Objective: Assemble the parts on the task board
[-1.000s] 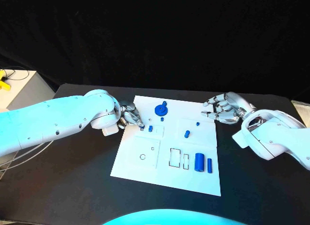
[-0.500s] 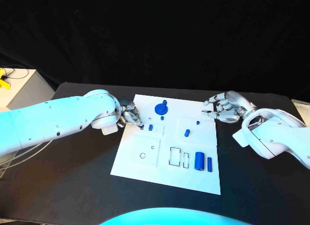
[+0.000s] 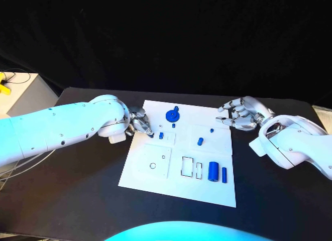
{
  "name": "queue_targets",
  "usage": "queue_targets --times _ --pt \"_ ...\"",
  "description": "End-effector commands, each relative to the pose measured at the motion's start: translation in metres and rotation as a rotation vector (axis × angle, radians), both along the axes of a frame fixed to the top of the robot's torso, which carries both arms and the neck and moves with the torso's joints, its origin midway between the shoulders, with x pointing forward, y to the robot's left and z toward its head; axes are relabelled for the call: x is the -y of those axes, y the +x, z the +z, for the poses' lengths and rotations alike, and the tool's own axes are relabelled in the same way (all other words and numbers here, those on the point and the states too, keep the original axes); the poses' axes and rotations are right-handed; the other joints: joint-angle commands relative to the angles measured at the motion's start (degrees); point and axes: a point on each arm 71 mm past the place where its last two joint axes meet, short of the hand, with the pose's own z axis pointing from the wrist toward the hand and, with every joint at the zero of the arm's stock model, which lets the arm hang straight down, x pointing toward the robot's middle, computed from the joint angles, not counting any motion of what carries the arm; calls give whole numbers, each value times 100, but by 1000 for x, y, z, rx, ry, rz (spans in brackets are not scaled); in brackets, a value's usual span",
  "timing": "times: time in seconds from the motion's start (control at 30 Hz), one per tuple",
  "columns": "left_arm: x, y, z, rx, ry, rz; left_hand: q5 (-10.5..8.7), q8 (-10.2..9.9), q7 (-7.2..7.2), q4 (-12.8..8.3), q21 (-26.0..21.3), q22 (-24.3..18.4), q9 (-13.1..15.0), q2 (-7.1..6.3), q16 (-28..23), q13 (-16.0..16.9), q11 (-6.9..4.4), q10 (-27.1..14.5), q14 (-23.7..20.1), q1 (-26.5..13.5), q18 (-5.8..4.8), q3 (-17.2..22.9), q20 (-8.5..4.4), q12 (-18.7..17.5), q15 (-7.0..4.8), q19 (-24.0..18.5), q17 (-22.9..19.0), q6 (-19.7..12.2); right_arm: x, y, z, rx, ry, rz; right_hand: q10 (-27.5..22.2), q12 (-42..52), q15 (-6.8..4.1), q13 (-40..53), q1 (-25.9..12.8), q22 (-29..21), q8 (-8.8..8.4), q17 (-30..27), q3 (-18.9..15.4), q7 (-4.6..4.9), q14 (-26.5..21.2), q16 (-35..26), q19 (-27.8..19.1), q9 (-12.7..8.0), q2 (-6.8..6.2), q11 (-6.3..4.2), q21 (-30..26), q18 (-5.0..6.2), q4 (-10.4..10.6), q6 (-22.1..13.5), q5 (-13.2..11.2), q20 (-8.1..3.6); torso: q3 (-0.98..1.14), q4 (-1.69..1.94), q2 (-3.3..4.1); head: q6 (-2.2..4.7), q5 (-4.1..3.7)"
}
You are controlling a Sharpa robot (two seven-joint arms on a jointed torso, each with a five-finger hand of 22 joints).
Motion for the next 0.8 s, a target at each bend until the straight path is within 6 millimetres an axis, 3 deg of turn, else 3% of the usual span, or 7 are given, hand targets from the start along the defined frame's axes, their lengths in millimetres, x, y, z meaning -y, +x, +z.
queue_targets --times 0.03,0.8 --pt "2 -1 -2 -19 22 -24 17 118 -421 -380 15 10 2642 76 34 5 -17 6 531 24 -98 357 -31 31 -28 -7 1278 462 -1 -1 0 -2 -5 15 1 13 -20 -5 -48 501 11 1075 33 8 488 -19 4 -9 6 1 -21 117 3 37 35 -12 -2 -3 0 -7 4" --pt "4 -2 -5 -39 43 -44 22 131 -428 -391 15 14 2662 97 32 4 -24 8 529 27 -99 364 -38 25 -35 -5 1274 463 1 -1 0 -2 -6 9 1 13 -20 -5 -48 501 11 1075 33 8 488 -19 4 -9 6 1 -21 117 3 37 35 -12 -2 -2 -4 -38 -13"
